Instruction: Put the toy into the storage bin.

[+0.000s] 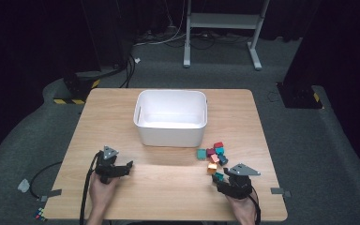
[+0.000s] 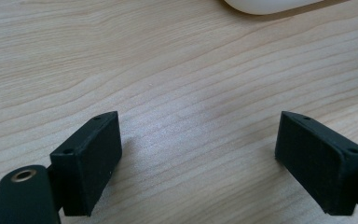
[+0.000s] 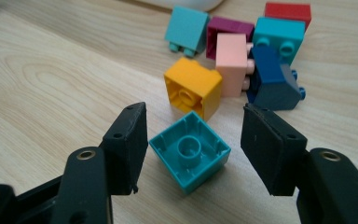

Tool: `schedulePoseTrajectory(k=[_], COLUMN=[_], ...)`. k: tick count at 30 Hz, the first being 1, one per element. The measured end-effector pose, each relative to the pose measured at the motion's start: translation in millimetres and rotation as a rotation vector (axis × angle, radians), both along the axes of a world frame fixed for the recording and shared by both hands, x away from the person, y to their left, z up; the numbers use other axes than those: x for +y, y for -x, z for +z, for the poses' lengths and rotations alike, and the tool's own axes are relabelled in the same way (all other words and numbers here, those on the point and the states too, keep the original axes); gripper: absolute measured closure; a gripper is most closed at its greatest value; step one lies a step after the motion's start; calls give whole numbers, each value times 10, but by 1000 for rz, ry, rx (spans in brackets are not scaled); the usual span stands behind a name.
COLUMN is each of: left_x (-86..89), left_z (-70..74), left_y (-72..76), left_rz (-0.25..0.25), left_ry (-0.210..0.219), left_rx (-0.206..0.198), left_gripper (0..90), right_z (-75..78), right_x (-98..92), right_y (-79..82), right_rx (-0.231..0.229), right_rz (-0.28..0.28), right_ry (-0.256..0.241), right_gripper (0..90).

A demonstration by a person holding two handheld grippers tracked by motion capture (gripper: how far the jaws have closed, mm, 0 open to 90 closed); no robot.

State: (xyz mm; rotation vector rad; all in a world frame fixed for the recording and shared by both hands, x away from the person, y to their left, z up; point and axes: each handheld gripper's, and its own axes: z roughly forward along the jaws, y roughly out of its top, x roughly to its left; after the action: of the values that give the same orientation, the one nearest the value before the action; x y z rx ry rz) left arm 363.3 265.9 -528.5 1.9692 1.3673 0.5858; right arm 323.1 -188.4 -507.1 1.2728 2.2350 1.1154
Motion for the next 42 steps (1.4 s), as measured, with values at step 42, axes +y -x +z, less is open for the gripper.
schedulePoseTrajectory(k=[42], left_x=[0], left_z=[0], left_y=[0], left_rz=[0], left_ry=[-1], left_rx=[0], left_gripper=[146], right_z=[178], right_x=[-18], right_y=[-86], right_rx=[-13], right_rz=[21], right_ry=[15], right_gripper=[501])
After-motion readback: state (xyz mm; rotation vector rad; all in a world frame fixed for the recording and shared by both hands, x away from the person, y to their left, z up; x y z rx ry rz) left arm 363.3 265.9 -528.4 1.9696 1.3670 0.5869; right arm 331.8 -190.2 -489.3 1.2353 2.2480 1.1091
